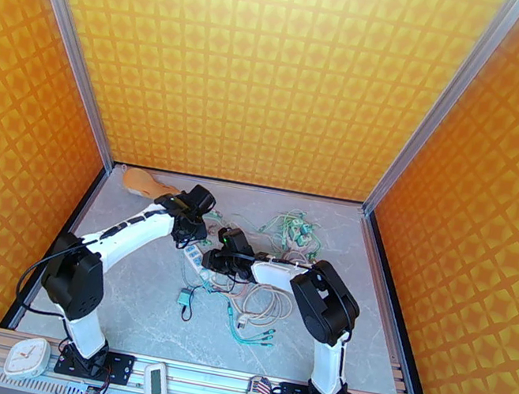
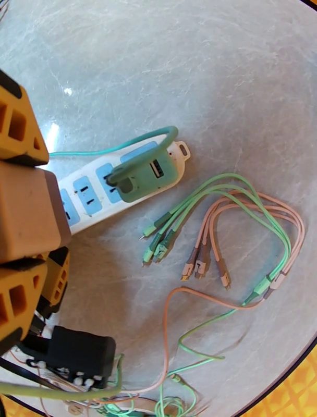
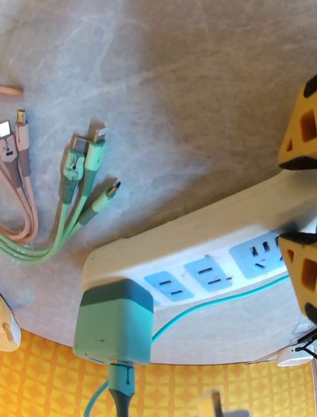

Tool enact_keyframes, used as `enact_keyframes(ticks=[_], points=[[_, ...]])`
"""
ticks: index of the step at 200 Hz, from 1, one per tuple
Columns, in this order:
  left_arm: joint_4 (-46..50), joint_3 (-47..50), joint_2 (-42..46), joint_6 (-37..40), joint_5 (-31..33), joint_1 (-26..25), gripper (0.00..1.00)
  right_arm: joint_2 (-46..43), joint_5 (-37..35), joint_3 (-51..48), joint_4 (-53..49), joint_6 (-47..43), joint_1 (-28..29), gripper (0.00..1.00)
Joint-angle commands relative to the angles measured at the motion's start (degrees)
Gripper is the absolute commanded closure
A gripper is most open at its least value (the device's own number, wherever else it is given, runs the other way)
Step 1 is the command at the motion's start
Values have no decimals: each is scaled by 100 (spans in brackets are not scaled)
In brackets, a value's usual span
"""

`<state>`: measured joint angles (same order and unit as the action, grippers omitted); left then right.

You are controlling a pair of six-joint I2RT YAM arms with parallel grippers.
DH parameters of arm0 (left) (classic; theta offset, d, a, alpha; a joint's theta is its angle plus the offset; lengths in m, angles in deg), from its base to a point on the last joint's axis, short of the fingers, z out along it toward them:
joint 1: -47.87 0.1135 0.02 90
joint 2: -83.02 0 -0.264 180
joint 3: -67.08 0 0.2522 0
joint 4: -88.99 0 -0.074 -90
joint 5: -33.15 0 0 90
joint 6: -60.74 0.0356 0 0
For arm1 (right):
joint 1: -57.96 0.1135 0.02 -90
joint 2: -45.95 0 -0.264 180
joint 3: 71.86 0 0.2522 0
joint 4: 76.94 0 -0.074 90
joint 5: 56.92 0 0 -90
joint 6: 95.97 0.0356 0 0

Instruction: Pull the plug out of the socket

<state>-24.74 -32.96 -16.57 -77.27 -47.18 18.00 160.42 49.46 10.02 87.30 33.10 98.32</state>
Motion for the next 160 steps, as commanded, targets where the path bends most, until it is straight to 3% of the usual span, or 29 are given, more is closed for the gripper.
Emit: enact_keyframes(ticks=[1, 36, 73, 103, 123, 160], points=[[125, 154, 337, 311, -46, 61, 59, -476, -365, 162, -571, -351, -19, 58], [74, 514, 536, 552, -49, 51, 59, -1202, -652, 188, -772, -662, -15, 48], [17, 405, 351, 1081, -49, -89, 59, -2072, -1335, -203, -975, -732, -14, 29], [200, -123, -218, 1459, 103, -321, 62, -2884, -2364, -721, -1258, -655, -19, 16], [267, -526, -652, 1563, 130, -461, 61, -3522, -3148, -1156, -1431, -540, -15, 2], [492, -1292, -1476, 1741, 131, -682, 61, -4646, -4074, -1889, -1684, -290, -27, 2]])
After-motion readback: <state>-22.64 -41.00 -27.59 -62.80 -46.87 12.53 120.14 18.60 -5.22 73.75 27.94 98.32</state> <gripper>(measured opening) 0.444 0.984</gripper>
